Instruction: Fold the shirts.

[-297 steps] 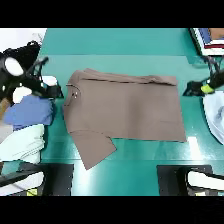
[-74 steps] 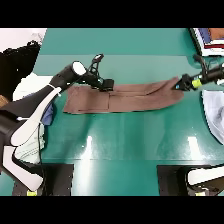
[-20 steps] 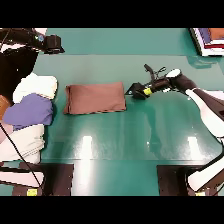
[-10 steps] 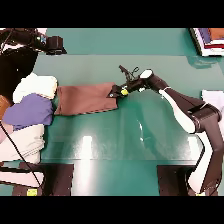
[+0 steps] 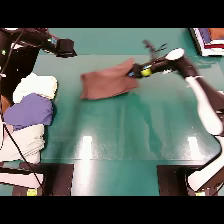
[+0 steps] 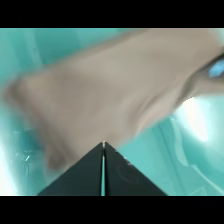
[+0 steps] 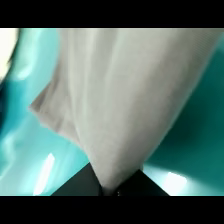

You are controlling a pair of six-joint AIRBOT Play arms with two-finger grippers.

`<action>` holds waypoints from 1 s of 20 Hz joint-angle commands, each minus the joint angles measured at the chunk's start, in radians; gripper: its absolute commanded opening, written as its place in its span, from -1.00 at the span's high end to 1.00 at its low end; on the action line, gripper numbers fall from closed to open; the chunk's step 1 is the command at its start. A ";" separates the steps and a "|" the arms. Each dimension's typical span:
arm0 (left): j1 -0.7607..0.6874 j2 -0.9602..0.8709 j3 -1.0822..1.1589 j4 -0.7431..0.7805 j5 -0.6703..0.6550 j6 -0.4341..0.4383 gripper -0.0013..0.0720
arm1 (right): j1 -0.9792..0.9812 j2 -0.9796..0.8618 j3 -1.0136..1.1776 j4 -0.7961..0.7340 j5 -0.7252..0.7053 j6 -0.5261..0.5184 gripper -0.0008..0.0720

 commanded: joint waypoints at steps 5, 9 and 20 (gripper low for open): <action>-0.111 0.000 0.000 0.000 0.051 0.000 0.90 | -0.572 0.378 -0.271 -0.178 -0.050 0.083 0.93; -0.149 0.000 0.000 0.001 0.093 0.000 0.90 | -0.854 0.496 -0.405 -0.177 -0.097 0.082 0.93; -0.156 0.000 0.000 0.003 0.111 0.000 0.90 | -1.022 0.519 -0.265 -0.170 0.122 0.078 0.93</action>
